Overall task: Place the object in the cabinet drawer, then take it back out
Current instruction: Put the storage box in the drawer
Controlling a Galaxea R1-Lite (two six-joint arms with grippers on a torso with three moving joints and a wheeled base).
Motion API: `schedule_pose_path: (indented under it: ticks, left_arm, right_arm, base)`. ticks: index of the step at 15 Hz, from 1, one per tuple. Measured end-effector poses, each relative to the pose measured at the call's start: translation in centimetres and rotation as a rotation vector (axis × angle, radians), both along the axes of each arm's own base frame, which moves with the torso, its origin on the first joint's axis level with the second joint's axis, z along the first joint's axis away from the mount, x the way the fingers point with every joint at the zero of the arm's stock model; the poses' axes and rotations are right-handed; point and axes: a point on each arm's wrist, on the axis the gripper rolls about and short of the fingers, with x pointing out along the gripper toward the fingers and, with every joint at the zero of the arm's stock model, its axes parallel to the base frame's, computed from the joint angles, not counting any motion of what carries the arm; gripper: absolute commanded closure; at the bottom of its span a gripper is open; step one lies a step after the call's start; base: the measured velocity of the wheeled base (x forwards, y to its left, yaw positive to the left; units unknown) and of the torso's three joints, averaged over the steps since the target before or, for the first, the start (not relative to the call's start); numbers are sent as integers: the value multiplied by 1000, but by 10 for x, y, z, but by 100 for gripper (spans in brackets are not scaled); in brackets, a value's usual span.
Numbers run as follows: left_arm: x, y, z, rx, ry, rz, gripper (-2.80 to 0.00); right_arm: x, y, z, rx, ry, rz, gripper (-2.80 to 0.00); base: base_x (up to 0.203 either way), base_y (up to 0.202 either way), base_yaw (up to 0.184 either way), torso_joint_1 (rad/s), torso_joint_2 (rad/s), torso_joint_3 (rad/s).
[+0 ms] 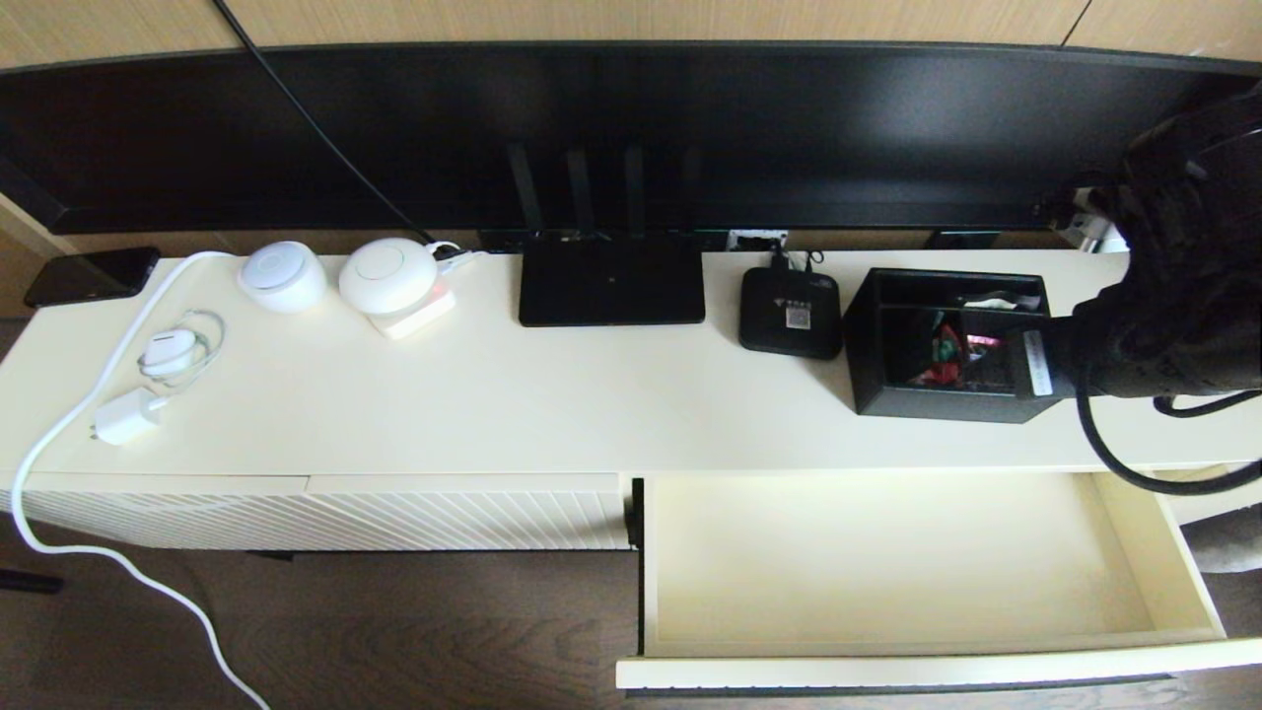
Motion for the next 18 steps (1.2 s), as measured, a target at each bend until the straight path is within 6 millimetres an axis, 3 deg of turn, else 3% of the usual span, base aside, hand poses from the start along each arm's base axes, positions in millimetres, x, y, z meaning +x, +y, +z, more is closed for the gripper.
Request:
schedule_pose_path:
  ticks: [3, 7, 13, 18]
  left_arm:
    - [0, 0, 0, 0, 0, 0, 0]
    - [0, 0, 0, 0, 0, 0, 0]
    - [0, 0, 0, 0, 0, 0, 0]
    - [0, 0, 0, 0, 0, 0, 0]
  right_arm:
    - [28, 4, -14, -19, -2, -56, -280]
    - [50, 6, -15, 50, -18, -122, -280]
    - [62, 4, -10, 167, -39, -147, -280]
    - [67, -12, -9, 202, -33, -162, -280]
  base:
    - [0, 0, 0, 0, 0, 0]
    - [0, 0, 0, 0, 0, 0]
    - [0, 0, 0, 0, 0, 0]
    - [0, 0, 0, 0, 0, 0]
